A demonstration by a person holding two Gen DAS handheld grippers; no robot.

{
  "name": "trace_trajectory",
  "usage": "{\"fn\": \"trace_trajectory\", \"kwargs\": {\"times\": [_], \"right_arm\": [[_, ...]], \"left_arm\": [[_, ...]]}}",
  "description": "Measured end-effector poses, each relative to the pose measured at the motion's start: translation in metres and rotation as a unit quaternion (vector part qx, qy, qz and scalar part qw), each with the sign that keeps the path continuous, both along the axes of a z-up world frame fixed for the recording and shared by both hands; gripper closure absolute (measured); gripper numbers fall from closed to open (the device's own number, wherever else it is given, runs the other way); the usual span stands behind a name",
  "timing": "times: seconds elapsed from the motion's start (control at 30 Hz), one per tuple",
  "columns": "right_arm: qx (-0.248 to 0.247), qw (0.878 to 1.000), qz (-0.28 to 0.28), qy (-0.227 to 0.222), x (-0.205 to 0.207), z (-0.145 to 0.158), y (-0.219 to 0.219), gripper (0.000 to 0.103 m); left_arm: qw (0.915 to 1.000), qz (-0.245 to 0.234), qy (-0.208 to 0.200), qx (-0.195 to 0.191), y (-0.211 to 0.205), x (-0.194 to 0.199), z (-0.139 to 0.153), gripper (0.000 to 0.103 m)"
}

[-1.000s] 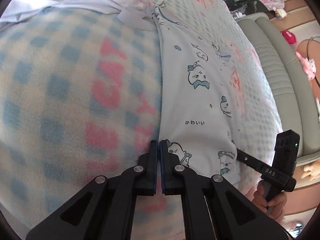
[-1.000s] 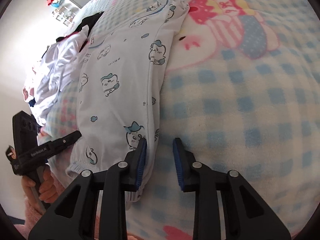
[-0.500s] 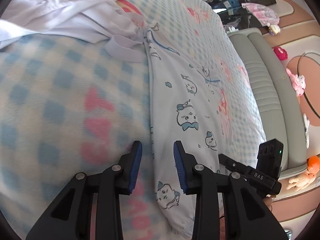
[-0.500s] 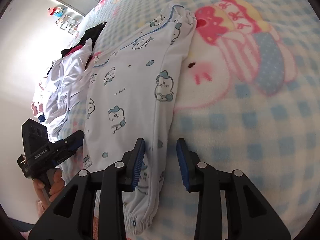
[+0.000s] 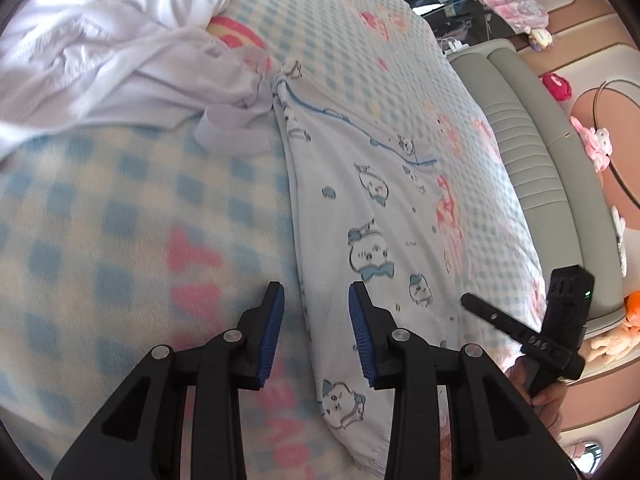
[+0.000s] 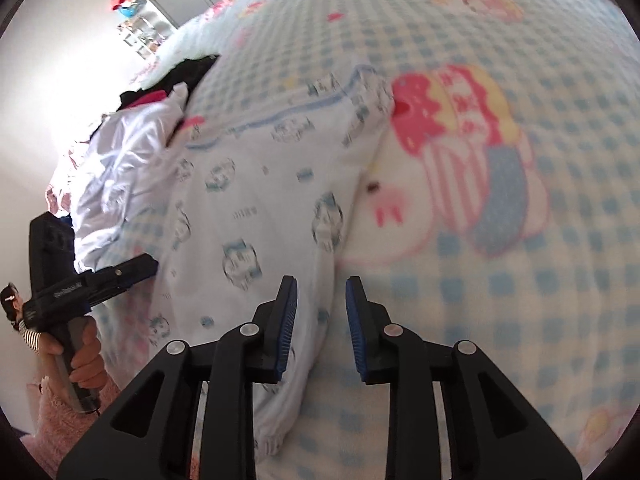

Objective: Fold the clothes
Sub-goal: 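Open the left tool and smooth the folded pants with both tools, then pinch the blue-piped waistband with the right tool while the left tool pinches beside it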

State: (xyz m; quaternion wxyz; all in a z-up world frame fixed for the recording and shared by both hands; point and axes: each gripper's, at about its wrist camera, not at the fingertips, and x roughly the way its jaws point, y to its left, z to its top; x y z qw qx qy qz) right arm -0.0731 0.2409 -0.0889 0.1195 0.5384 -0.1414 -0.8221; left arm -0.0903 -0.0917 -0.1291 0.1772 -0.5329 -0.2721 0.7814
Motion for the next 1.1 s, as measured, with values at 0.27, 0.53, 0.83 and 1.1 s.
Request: {"fn": "trace_trajectory", "kwargs": {"times": [0.27, 0.53, 0.83, 1.1], "right_arm": [[0.026, 0.999, -0.018, -0.018, -0.085, 0.005, 0.002, 0.077], [0.046, 0.998, -0.004, -0.04, -0.133, -0.019, 0.0, 0.076], [0.04, 0.998, 0.027, -0.036, -0.148, -0.035, -0.01, 0.092], [0.007, 1.0, -0.021, -0.012, -0.134, -0.02, 0.017, 0.096]], "left_arm": [[0.9999, -0.008, 0.006, -0.012, 0.003, -0.034, 0.004, 0.068], [0.9997, -0.012, -0.002, -0.022, 0.008, -0.068, -0.01, 0.067], [0.9995, -0.01, -0.001, -0.029, 0.013, -0.085, -0.009, 0.063], [0.9984, -0.012, 0.017, -0.053, 0.018, -0.085, 0.001, 0.062]]}}
